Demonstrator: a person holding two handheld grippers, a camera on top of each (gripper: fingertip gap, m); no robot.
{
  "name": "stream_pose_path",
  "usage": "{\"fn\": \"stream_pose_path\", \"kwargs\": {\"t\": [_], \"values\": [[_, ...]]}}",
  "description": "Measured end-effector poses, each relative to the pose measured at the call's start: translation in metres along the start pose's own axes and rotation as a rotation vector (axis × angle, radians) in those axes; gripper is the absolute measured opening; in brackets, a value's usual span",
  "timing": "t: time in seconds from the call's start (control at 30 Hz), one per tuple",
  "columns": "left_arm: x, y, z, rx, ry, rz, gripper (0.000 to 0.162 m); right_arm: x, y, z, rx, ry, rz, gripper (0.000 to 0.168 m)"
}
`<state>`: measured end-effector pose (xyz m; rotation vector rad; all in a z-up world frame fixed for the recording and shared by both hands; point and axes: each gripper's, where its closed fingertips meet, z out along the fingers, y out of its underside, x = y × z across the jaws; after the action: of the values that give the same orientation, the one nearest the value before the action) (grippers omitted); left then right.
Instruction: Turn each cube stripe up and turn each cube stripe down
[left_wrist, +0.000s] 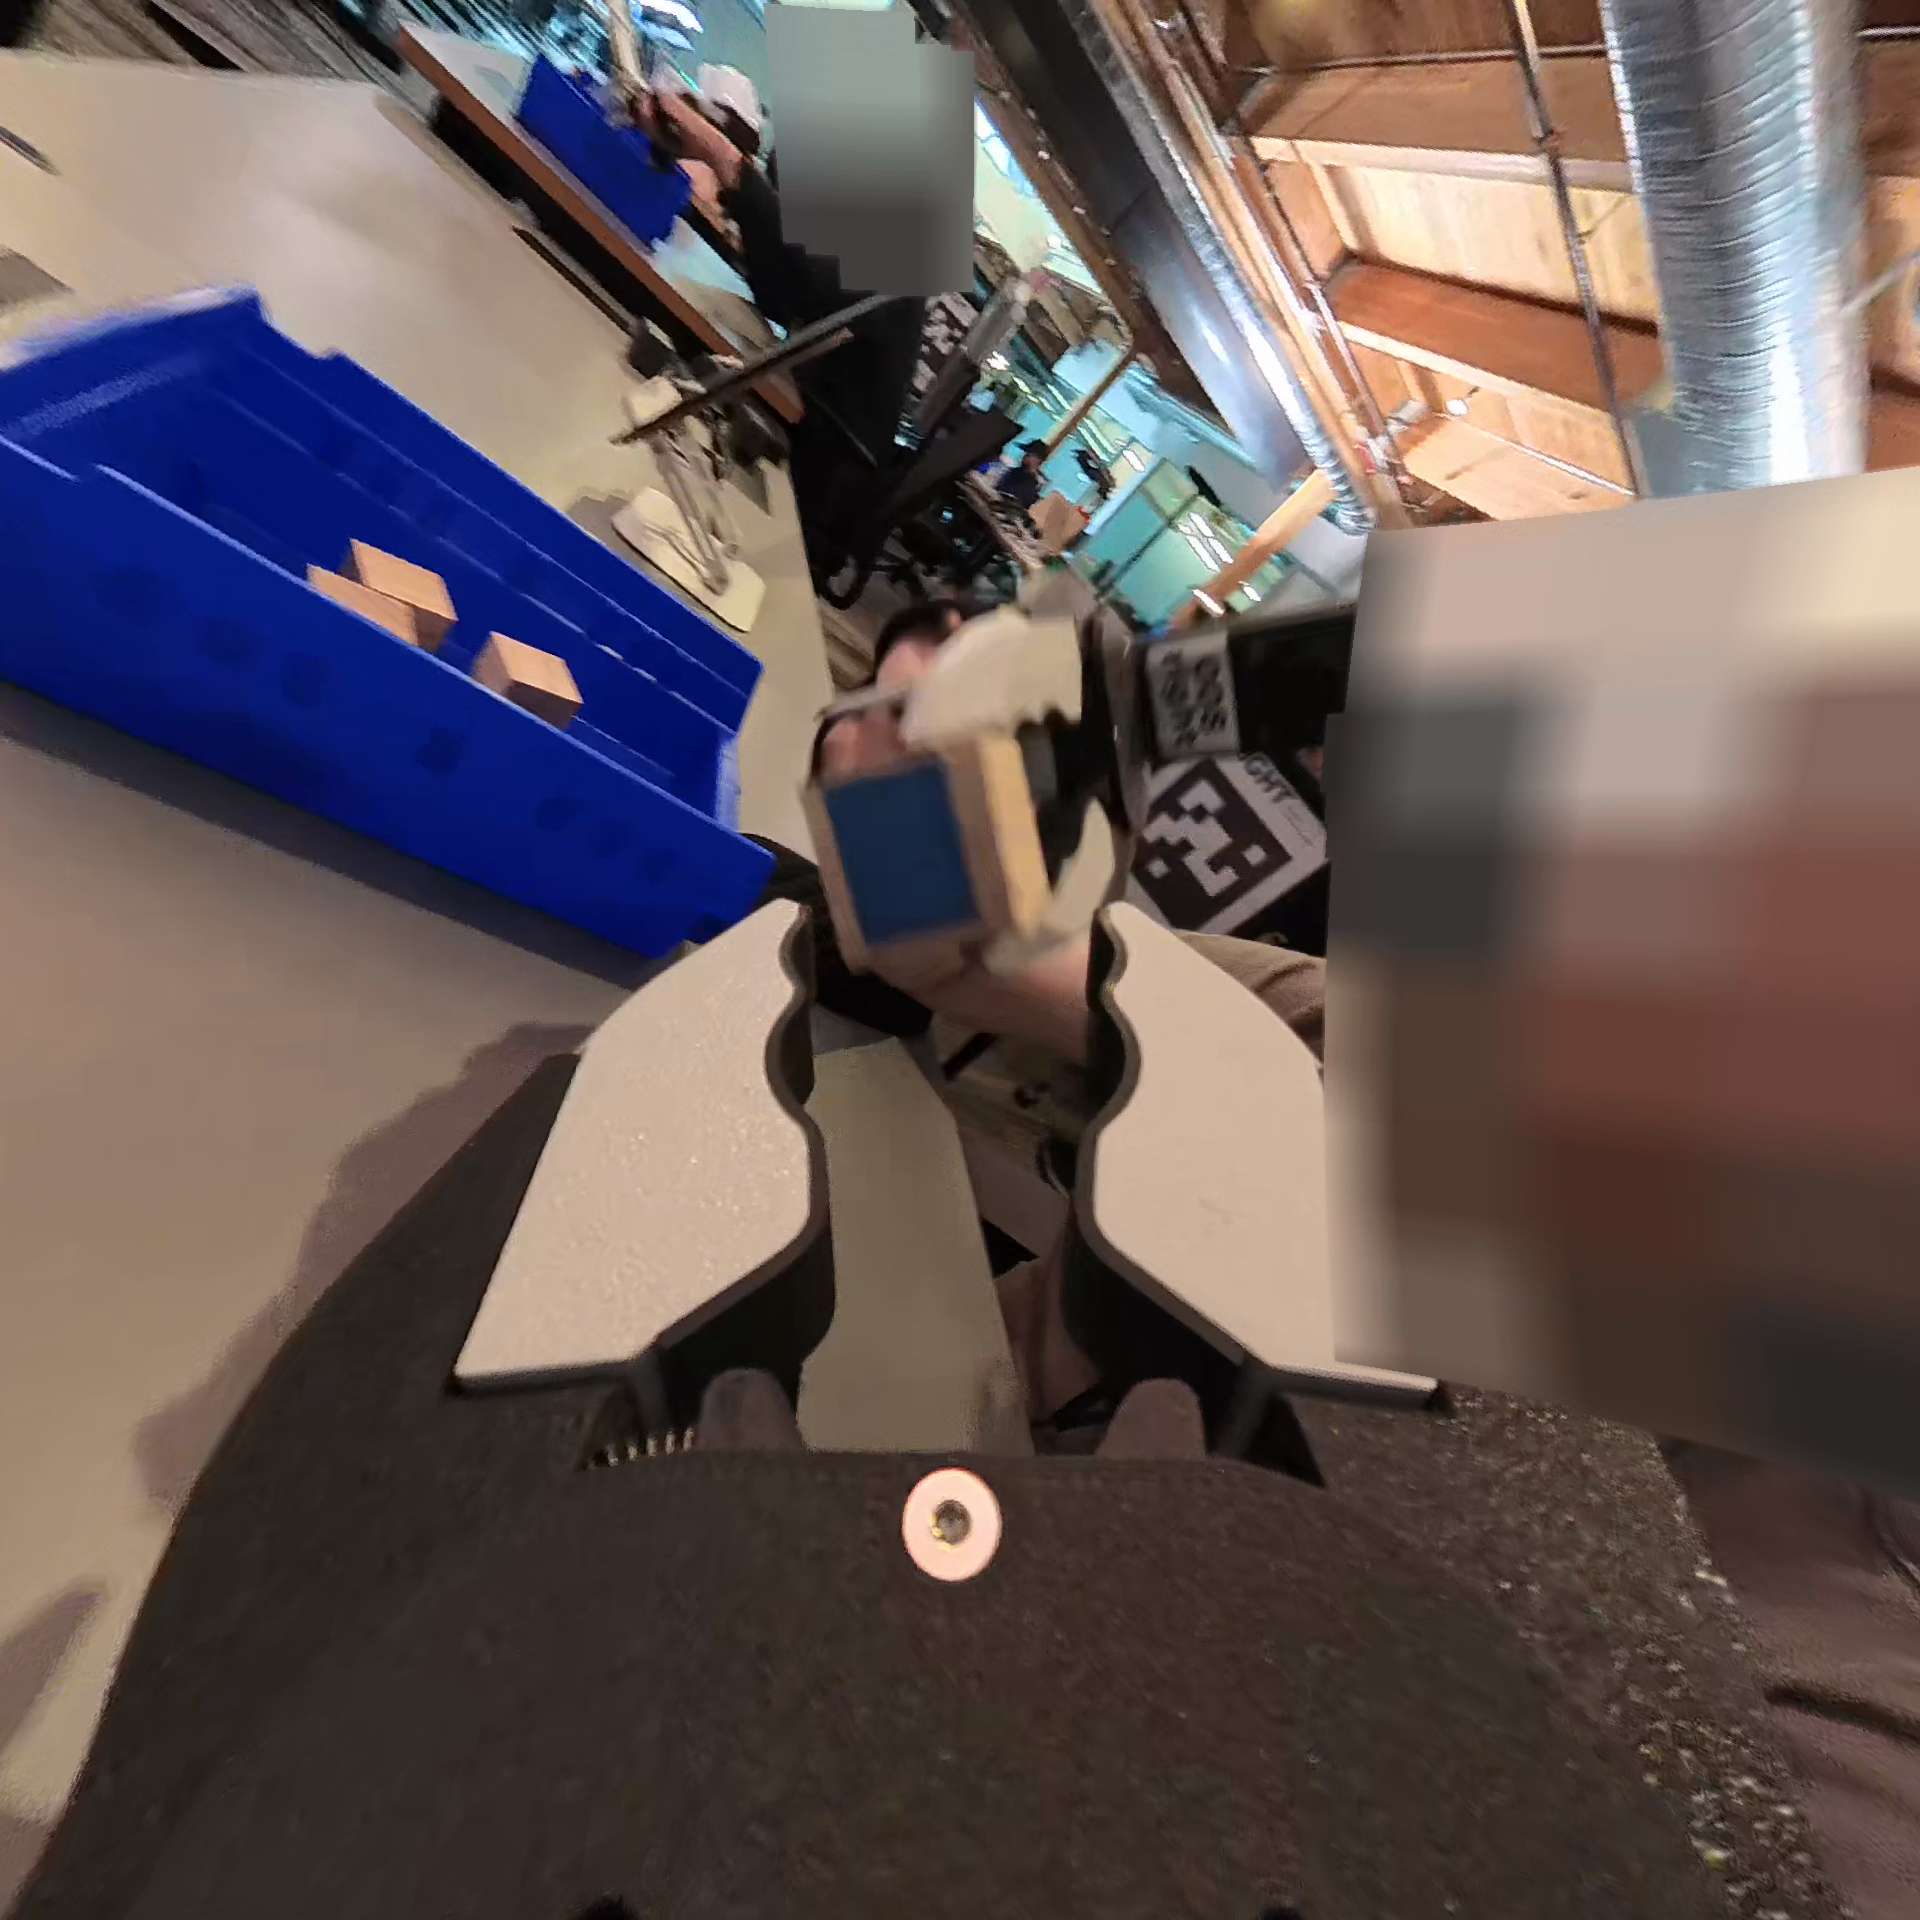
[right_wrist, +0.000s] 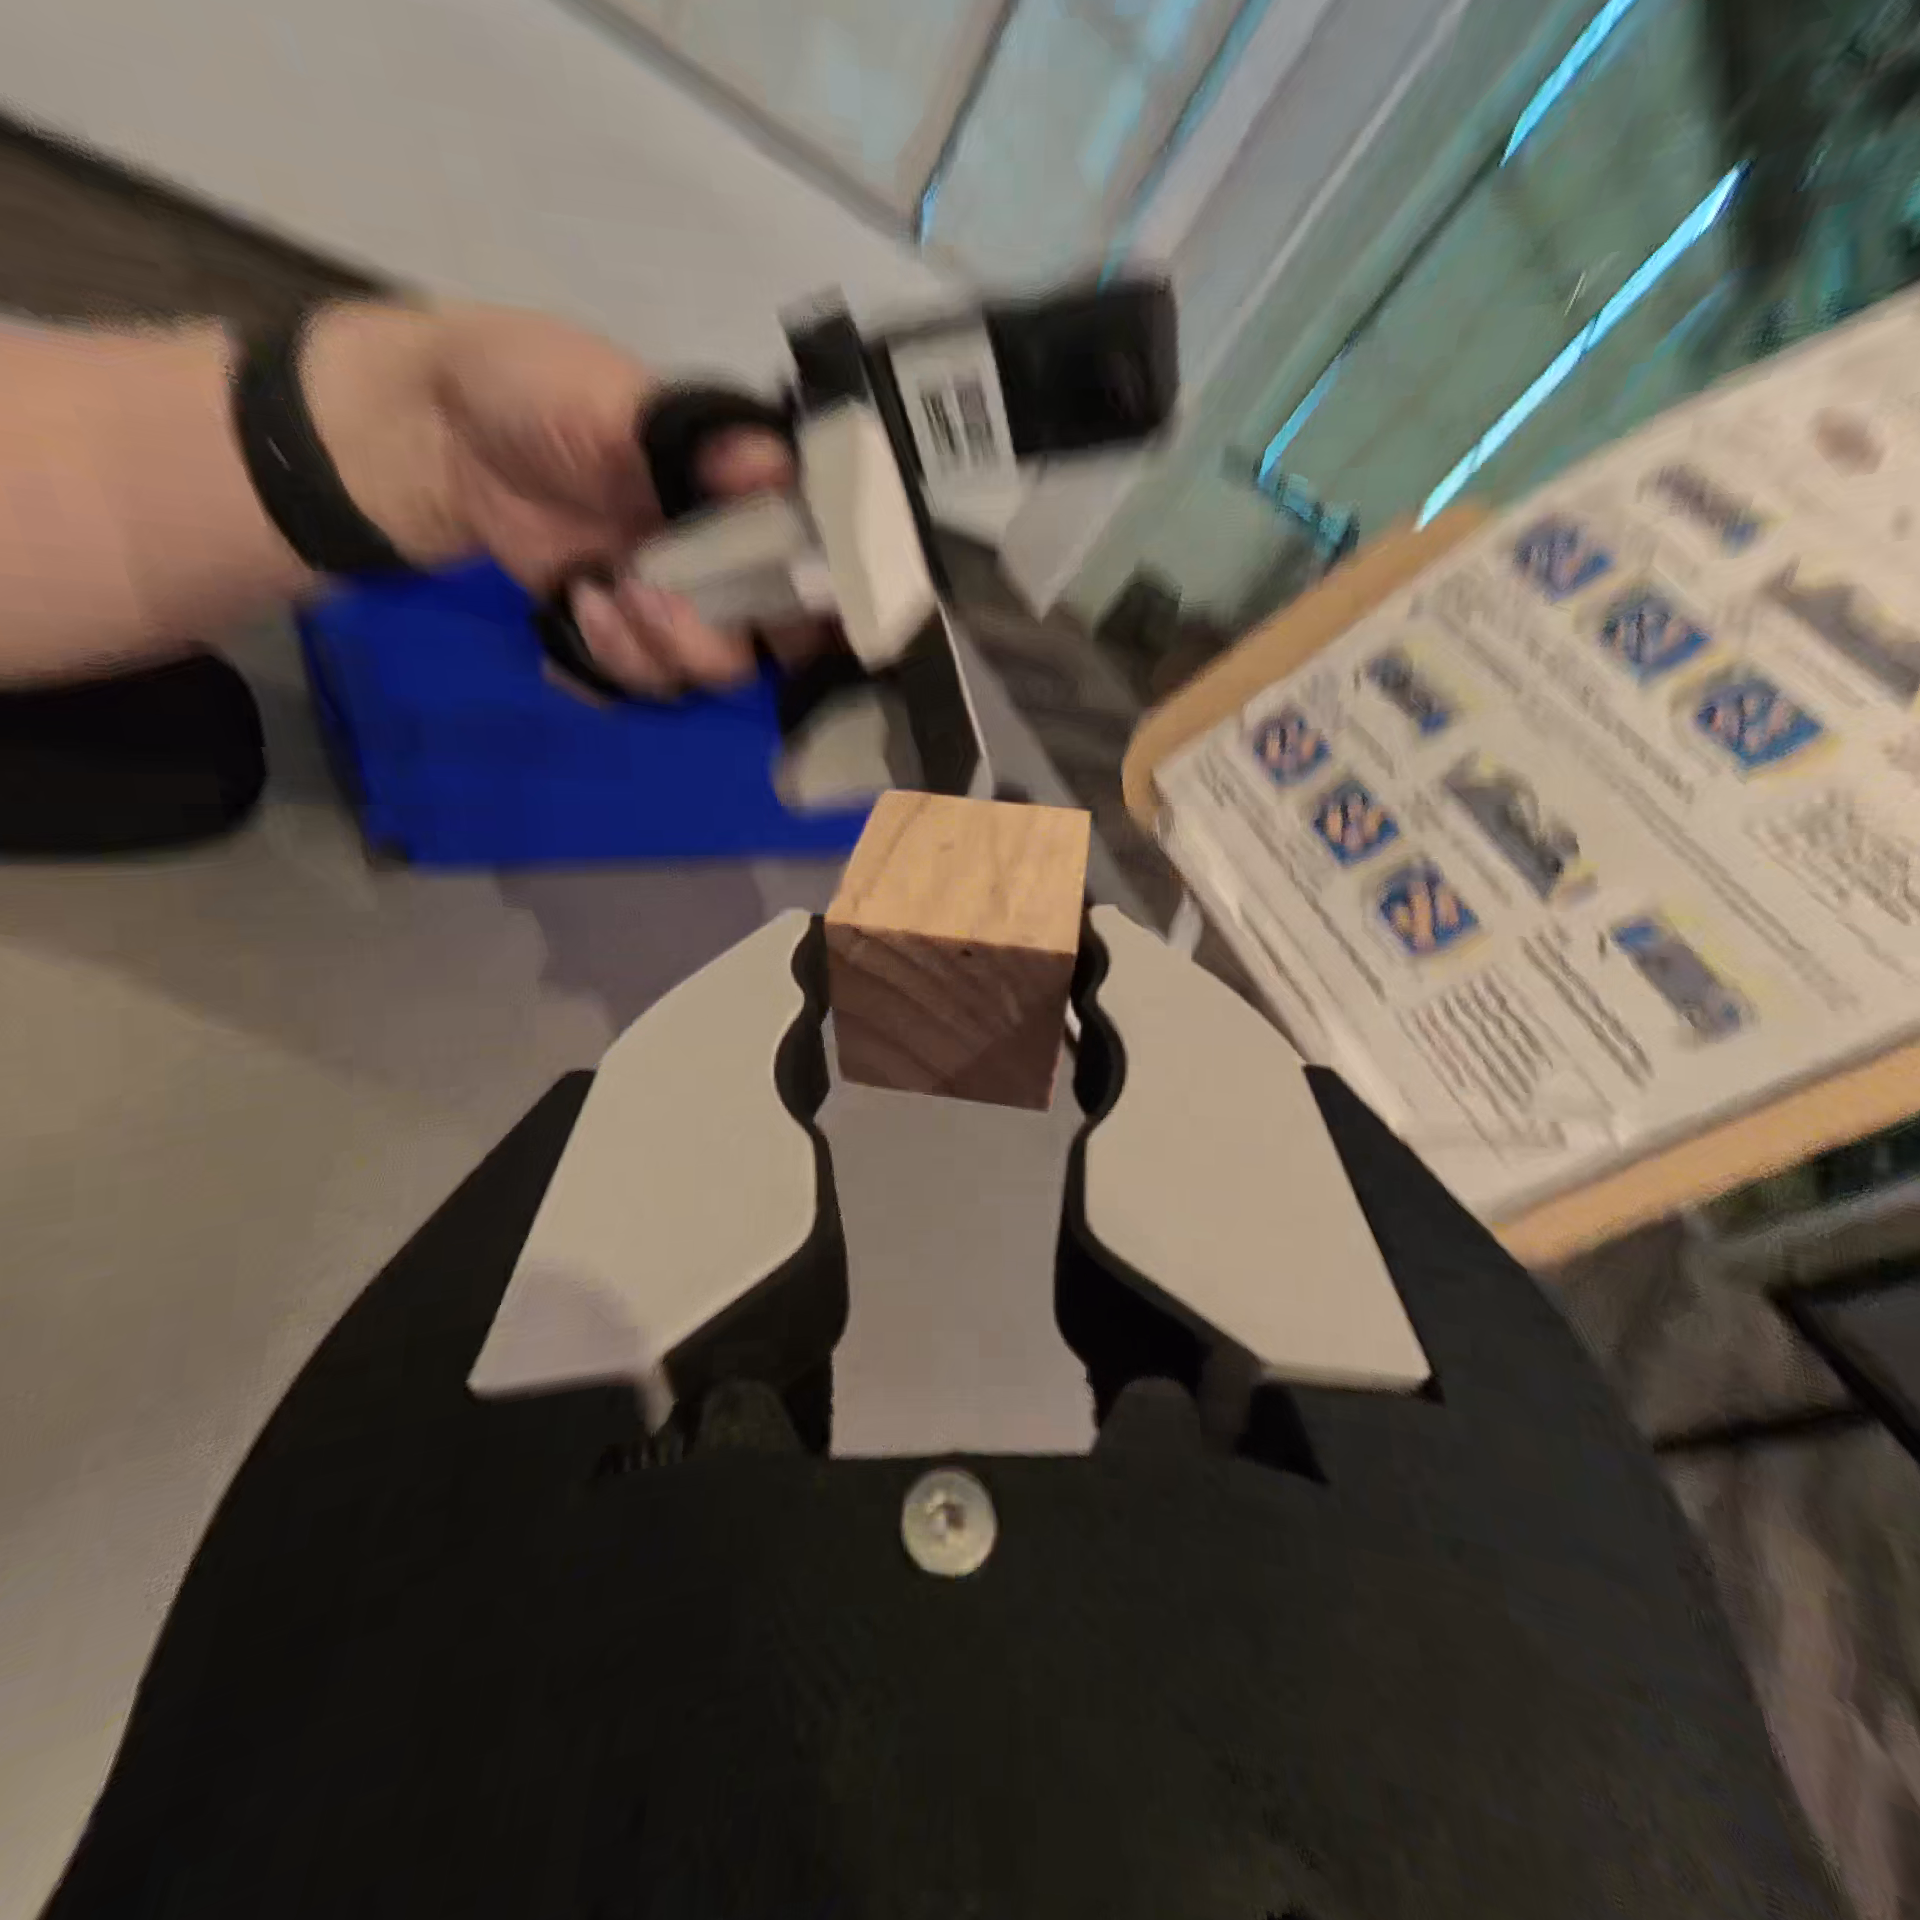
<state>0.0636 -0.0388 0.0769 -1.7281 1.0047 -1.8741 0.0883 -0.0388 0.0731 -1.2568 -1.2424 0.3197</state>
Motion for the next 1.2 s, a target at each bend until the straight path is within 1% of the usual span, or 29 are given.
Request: {"fn": "stream_pose_path", "kwargs": {"t": [0.03,0.1,0.17,0.23,0.27,0.33,0.43,0.53,0.67,0.77,0.87,0.93,0.97,1.03,1.13,1.2], "values": [[-0.001,-0.003,-0.007,0.008,-0.037,0.017,0.049,0.015,0.017,-0.011,-0.122,-0.019,0.016,0.046],[0.000,-0.010,-0.022,0.031,-0.110,0.064,0.046,0.047,0.060,-0.046,-0.359,-0.037,0.130,0.046],[-0.001,-0.015,-0.037,0.046,-0.200,0.105,0.044,0.072,0.105,-0.087,-0.550,-0.011,0.344,0.046],[-0.003,-0.019,-0.049,0.061,-0.282,0.132,0.044,0.080,0.148,-0.121,-0.717,-0.001,0.543,0.046],[-0.003,-0.020,-0.054,0.068,-0.307,0.138,0.044,0.080,0.167,-0.132,-0.786,-0.011,0.606,0.046],[0.000,-0.021,-0.058,0.074,-0.313,0.135,0.043,0.076,0.199,-0.142,-0.894,-0.038,0.693,0.046],[0.000,-0.018,-0.056,0.058,-0.316,0.122,0.043,0.062,0.243,-0.145,-1.052,-0.100,0.829,0.046],[0.000,-0.015,-0.052,0.034,-0.327,0.125,0.042,0.058,0.284,-0.152,-1.219,-0.078,0.872,0.046],[-0.001,-0.012,-0.055,0.018,-0.341,0.125,0.041,0.047,0.303,-0.150,-1.296,-0.129,0.889,0.046],[-0.003,-0.017,-0.064,0.044,-0.369,0.127,0.040,0.046,0.316,-0.156,-1.387,-0.099,0.852,0.046],[-0.009,-0.023,-0.079,0.083,-0.445,0.146,0.037,0.045,0.322,-0.155,-1.413,-0.099,0.845,0.046],[-0.014,-0.019,-0.089,0.055,-0.505,0.144,0.037,0.045,0.323,-0.154,-1.411,-0.106,0.839,0.046],[-0.017,-0.016,-0.096,0.027,-0.550,0.146,0.038,0.044,0.322,-0.154,-1.405,-0.119,0.830,0.046],[-0.024,-0.011,-0.117,-0.020,-0.694,0.163,0.037,0.047,0.317,-0.152,-1.371,-0.130,0.805,0.053],[-0.032,-0.010,-0.162,-0.030,-0.957,0.189,0.038,0.060,0.301,-0.147,-1.264,-0.091,0.799,0.053],[-0.034,0.002,-0.192,-0.068,-1.099,0.137,0.039,0.072,0.293,-0.144,-1.200,-0.048,0.777,0.053]]}}
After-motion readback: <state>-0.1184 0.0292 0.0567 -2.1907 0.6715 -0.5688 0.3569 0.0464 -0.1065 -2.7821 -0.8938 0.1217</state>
